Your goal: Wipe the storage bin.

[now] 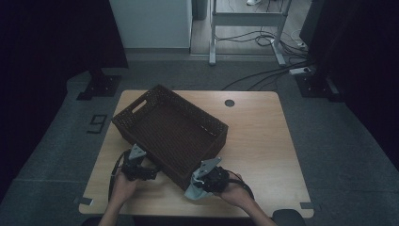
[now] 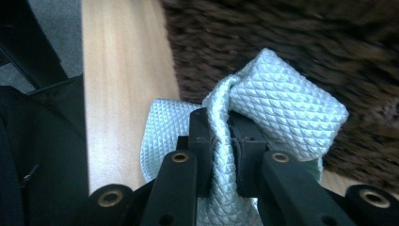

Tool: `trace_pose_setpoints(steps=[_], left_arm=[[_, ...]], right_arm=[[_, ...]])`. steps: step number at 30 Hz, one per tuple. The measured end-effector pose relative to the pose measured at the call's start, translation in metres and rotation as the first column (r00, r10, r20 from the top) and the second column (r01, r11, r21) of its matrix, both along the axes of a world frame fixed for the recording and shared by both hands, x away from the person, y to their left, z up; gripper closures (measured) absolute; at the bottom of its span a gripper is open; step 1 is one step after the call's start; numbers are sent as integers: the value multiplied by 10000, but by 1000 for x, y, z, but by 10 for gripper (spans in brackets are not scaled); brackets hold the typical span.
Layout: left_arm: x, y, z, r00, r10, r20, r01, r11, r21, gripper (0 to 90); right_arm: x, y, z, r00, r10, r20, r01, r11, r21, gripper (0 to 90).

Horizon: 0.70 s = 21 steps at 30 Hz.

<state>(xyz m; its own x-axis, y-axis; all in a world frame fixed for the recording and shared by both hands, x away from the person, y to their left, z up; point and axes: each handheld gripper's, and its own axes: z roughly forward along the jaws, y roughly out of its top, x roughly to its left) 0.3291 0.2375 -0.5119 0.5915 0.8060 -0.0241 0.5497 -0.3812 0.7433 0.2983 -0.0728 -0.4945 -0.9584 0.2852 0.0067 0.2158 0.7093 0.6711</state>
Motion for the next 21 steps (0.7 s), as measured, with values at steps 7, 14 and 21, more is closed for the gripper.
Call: trace_pose_setpoints(steps=[7, 14, 21], left_arm=[[0, 0, 0, 10000, -30, 3, 30, 10000, 46, 0], [1, -1, 0, 10000, -43, -7, 43, 10000, -9, 0], [1, -3, 0, 10000, -85, -24, 85, 10000, 24, 0]], right_arm=[[9, -9, -1, 9990, -443, 20, 443, 9990, -52, 802], [19, -20, -1, 9952, -972, 76, 972, 9952, -60, 801], [28, -28, -2, 9904, -1385, 37, 1385, 9904, -36, 799]])
